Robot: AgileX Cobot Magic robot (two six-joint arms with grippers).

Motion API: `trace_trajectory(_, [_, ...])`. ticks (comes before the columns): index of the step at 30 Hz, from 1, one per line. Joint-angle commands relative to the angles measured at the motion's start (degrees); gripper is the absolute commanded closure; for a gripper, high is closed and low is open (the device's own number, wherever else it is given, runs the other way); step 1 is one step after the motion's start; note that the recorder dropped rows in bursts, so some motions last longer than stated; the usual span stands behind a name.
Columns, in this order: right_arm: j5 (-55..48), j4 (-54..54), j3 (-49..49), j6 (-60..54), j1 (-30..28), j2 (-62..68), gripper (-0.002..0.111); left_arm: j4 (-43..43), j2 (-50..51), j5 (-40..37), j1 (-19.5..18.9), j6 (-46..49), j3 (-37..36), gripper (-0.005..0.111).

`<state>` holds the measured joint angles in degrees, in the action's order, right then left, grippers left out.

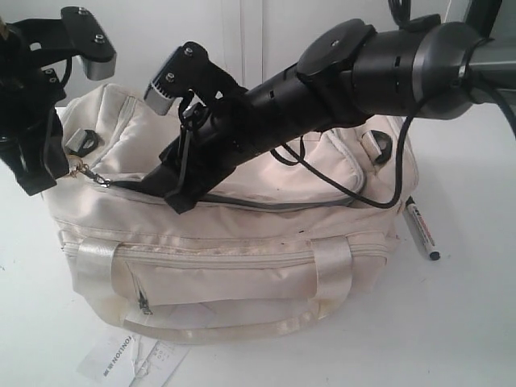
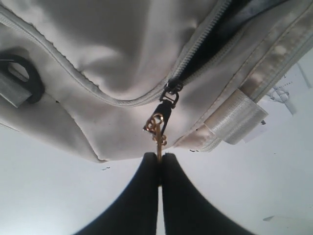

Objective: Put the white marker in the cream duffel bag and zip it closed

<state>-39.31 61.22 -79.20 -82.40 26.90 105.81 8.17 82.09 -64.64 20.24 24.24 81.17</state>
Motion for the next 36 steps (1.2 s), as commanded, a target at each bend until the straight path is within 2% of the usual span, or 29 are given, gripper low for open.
trace_trajectory(1, [1.4,0.0,-0.3,0.2,0.2,0.6,0.061,-0.8,-0.8,-5.3,-0.1,-0.1,-0.1,0.107])
trace_trajectory(3, [1.9,-0.2,-0.3,0.2,0.2,0.9,0.071,-0.8,-0.8,-5.3,-0.1,-0.1,-0.1,0.107])
trace_trajectory(7, [1.1,-1.7,-0.3,0.2,0.2,0.9,0.104,-0.8,-0.8,-5.3,-0.1,-0.1,-0.1,0.107])
trace_trajectory(8, [1.1,-2.1,-0.3,0.2,0.2,0.9,0.108,-0.8,-0.8,-5.3,-0.1,-0.1,-0.1,0.107])
trace_trajectory(28, [1.2,-6.0,-0.3,0.2,-0.1,-1.7,0.108,4.9,-0.8,-5.3,-0.3,0.2,-0.1,0.107])
trace_trajectory(36, [1.2,-6.0,-0.3,0.2,-0.1,-1.7,0.108,4.4,-0.8,-5.3,-4.5,0.2,-0.1,0.107])
